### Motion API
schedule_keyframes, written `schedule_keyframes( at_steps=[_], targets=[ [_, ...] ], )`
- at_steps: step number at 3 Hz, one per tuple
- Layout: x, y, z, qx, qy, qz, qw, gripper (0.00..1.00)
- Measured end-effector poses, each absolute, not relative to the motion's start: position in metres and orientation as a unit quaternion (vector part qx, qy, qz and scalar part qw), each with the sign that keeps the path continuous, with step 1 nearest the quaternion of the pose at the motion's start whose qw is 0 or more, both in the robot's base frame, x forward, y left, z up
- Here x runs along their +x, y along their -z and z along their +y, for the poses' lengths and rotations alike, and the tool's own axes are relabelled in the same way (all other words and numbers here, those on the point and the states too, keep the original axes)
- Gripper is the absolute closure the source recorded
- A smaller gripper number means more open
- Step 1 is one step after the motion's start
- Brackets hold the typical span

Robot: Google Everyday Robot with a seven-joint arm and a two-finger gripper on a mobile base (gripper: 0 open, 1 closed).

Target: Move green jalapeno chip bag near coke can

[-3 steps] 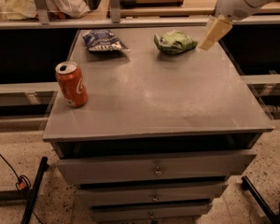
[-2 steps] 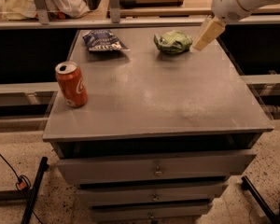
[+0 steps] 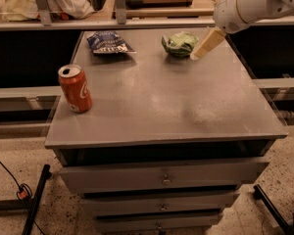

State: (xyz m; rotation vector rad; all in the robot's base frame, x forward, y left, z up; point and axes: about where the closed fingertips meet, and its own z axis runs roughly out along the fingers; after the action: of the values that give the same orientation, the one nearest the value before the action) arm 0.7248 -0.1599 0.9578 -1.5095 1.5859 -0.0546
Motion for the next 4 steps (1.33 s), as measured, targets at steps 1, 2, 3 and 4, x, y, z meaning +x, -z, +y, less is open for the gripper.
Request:
schedule_keyframes(
  at_steps=[1, 2, 3, 4],
  targets=[
    [0.737, -0.945, -0.157, -0.612, 0.028, 0.639, 0.465, 0.0],
    [0.749, -0.931, -0.153, -0.614, 0.038, 0.634, 0.468, 0.0],
    [0.763, -0.912, -0.151, -0.619, 0.05, 0.634, 0.46, 0.0],
    [0.777, -0.895, -0.148, -0.612, 0.046, 0.64, 0.461, 0.0]
  ],
)
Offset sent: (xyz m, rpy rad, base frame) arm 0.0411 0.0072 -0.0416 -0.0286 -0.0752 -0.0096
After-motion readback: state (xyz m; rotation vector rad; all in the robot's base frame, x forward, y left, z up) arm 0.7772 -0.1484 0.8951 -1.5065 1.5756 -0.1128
